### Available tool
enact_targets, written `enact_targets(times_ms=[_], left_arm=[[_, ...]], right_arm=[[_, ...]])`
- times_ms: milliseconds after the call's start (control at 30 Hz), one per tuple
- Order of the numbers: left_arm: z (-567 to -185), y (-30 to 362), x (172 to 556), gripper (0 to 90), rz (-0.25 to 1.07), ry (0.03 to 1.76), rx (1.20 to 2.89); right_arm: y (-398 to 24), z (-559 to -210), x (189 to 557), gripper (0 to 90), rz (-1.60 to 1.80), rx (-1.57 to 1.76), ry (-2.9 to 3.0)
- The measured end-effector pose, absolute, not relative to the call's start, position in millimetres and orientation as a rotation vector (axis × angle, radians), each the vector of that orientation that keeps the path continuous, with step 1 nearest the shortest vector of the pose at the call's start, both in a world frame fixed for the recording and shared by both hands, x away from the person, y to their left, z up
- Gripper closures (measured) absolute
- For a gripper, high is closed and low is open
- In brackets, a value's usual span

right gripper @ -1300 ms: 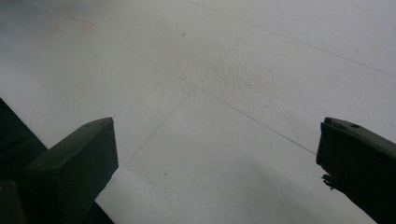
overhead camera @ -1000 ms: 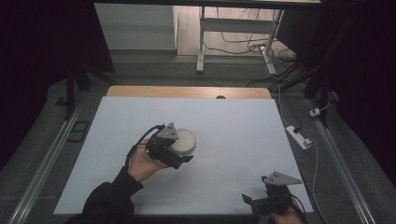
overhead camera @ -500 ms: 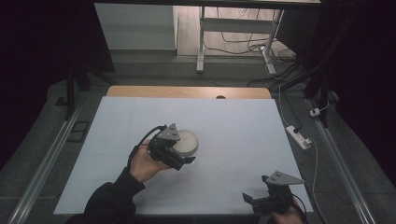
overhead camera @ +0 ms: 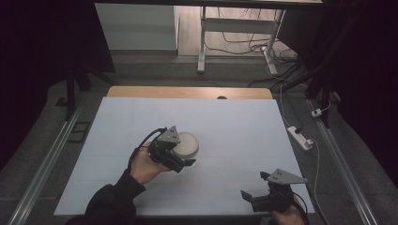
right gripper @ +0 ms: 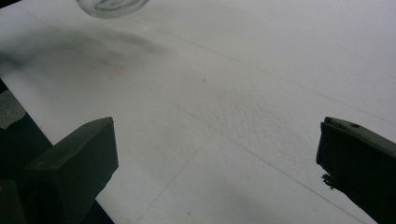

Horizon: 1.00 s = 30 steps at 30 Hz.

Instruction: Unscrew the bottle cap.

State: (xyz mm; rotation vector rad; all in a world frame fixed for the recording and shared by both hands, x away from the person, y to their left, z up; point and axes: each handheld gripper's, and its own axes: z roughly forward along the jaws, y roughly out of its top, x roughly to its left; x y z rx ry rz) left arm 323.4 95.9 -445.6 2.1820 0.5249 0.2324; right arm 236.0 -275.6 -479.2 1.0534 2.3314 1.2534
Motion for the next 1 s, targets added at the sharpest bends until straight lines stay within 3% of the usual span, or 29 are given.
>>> enact_targets(times_ms=[1000], left_arm=[[-448, 93, 318, 6.6, 0.211, 0.461, 2.175]], right_arm=[[-212, -433, 263, 0.4, 1.471, 0.829, 2.431]])
